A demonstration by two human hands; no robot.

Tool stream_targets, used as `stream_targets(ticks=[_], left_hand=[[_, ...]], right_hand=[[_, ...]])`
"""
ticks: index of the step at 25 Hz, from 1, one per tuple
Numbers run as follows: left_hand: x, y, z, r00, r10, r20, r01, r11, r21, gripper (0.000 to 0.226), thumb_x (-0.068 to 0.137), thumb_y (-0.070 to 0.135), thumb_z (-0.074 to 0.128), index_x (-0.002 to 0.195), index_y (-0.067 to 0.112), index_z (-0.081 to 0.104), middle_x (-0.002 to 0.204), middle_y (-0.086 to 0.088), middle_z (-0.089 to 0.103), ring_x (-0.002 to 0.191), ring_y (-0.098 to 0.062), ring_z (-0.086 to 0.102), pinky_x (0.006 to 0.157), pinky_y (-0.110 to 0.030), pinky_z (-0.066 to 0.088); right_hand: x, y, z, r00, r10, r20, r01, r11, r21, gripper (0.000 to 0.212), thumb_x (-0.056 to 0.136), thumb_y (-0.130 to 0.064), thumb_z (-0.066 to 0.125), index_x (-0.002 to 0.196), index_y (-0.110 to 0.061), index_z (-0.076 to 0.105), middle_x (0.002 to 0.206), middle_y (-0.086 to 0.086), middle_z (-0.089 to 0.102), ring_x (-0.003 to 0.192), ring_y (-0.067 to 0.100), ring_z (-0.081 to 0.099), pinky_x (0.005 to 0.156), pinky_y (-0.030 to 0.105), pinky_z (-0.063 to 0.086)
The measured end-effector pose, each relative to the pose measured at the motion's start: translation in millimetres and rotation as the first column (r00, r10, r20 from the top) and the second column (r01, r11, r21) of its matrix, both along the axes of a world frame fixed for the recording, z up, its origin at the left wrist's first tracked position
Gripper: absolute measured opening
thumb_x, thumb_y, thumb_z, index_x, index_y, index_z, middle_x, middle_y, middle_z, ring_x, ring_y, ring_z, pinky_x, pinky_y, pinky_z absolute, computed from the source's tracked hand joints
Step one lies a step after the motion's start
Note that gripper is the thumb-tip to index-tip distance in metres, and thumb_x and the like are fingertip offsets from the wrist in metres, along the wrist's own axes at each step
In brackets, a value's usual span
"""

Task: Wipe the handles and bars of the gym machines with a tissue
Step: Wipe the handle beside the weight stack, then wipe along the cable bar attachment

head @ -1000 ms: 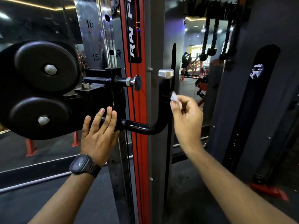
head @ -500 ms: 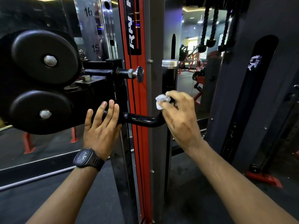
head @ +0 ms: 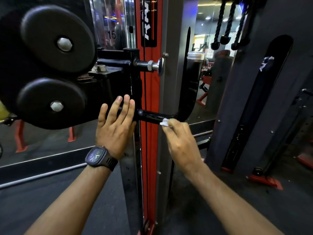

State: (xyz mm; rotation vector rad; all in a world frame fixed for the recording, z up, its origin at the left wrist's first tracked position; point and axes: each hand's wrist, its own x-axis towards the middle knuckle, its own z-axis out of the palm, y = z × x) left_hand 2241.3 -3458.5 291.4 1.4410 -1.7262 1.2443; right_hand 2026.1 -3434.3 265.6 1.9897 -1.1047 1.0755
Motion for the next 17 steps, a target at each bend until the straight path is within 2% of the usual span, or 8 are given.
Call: stream_targets(ticks=[4, 6, 7, 9, 12, 15, 17], left_hand=[[7.3, 4.7, -0.6, 0.998, -0.034, 0.054, 0.032, 0.999, 0.036, 0.059, 0.098, 0.034, 0.047, 0.15, 0.009, 0.037, 0.155, -0.006, 0.039, 0.145, -0.023, 0.022, 0.121, -0.039, -0.01], [12.4, 8.6, -2.0, 0.995, -0.064, 0.08, 0.06, 0.997, 0.055, 0.058, 0.097, 0.031, 0.049, 0.149, 0.008, 0.038, 0.154, -0.007, 0.039, 0.146, -0.024, 0.022, 0.122, -0.04, -0.008], [13.1, 11.0, -3.7, 0.993, -0.089, 0.077, 0.084, 0.994, 0.073, 0.059, 0.096, 0.03, 0.051, 0.149, 0.008, 0.037, 0.154, -0.008, 0.039, 0.146, -0.025, 0.021, 0.122, -0.041, -0.006], [9.3, 16.8, -8.6, 0.99, -0.14, 0.021, 0.137, 0.985, 0.104, 0.058, 0.095, 0.03, 0.051, 0.148, 0.009, 0.038, 0.154, -0.007, 0.04, 0.147, -0.026, 0.022, 0.122, -0.044, -0.002], [-12.3, 34.3, -28.2, 0.976, -0.198, -0.09, 0.213, 0.956, 0.202, 0.059, 0.092, 0.035, 0.044, 0.145, 0.01, 0.044, 0.151, -0.008, 0.045, 0.145, -0.027, 0.029, 0.12, -0.05, 0.001], [-55.8, 58.2, -56.9, 0.946, -0.286, -0.153, 0.322, 0.881, 0.347, 0.06, 0.09, 0.037, 0.042, 0.143, 0.011, 0.048, 0.147, -0.008, 0.049, 0.139, -0.028, 0.04, 0.117, -0.051, 0.014], [-93.7, 72.2, -73.0, 0.922, -0.32, -0.218, 0.386, 0.81, 0.442, 0.06, 0.088, 0.037, 0.042, 0.142, 0.012, 0.049, 0.145, -0.007, 0.051, 0.135, -0.028, 0.045, 0.114, -0.05, 0.024]], right_hand=[[56.1, -19.4, -30.3, 0.994, 0.068, 0.087, -0.082, 0.981, 0.173, 0.025, 0.092, -0.007, 0.067, 0.117, -0.005, 0.064, 0.114, 0.005, 0.062, 0.095, 0.021, 0.055, 0.073, 0.033, 0.056], [75.5, -18.9, -37.3, 0.992, 0.035, 0.121, -0.063, 0.97, 0.234, 0.019, 0.1, -0.017, 0.055, 0.117, -0.012, 0.063, 0.113, -0.002, 0.059, 0.096, 0.016, 0.054, 0.075, 0.035, 0.055], [79.9, -13.6, -41.2, 0.99, 0.04, 0.137, -0.076, 0.962, 0.264, 0.023, 0.103, -0.022, 0.047, 0.116, -0.014, 0.064, 0.112, -0.003, 0.059, 0.096, 0.015, 0.054, 0.077, 0.036, 0.054], [79.1, 2.3, -44.0, 0.986, 0.018, 0.165, -0.068, 0.951, 0.3, 0.03, 0.102, -0.022, 0.044, 0.114, -0.007, 0.067, 0.109, 0.002, 0.06, 0.092, 0.018, 0.054, 0.075, 0.036, 0.054], [49.8, 20.7, -50.1, 0.932, -0.038, 0.361, -0.102, 0.927, 0.36, 0.023, 0.098, -0.016, 0.054, 0.11, -0.007, 0.072, 0.103, 0.003, 0.063, 0.088, 0.02, 0.059, 0.076, 0.032, 0.056], [-6.0, 46.4, -53.8, 0.893, -0.174, 0.415, -0.017, 0.908, 0.418, 0.031, 0.094, -0.023, 0.045, 0.101, -0.011, 0.073, 0.1, 0.001, 0.068, 0.091, 0.022, 0.061, 0.082, 0.029, 0.049], [-53.7, 65.7, -60.2, 0.849, -0.254, 0.464, 0.008, 0.884, 0.468, 0.022, 0.091, -0.016, 0.051, 0.099, -0.014, 0.071, 0.102, 0.0, 0.069, 0.094, 0.023, 0.058, 0.085, 0.029, 0.046]])
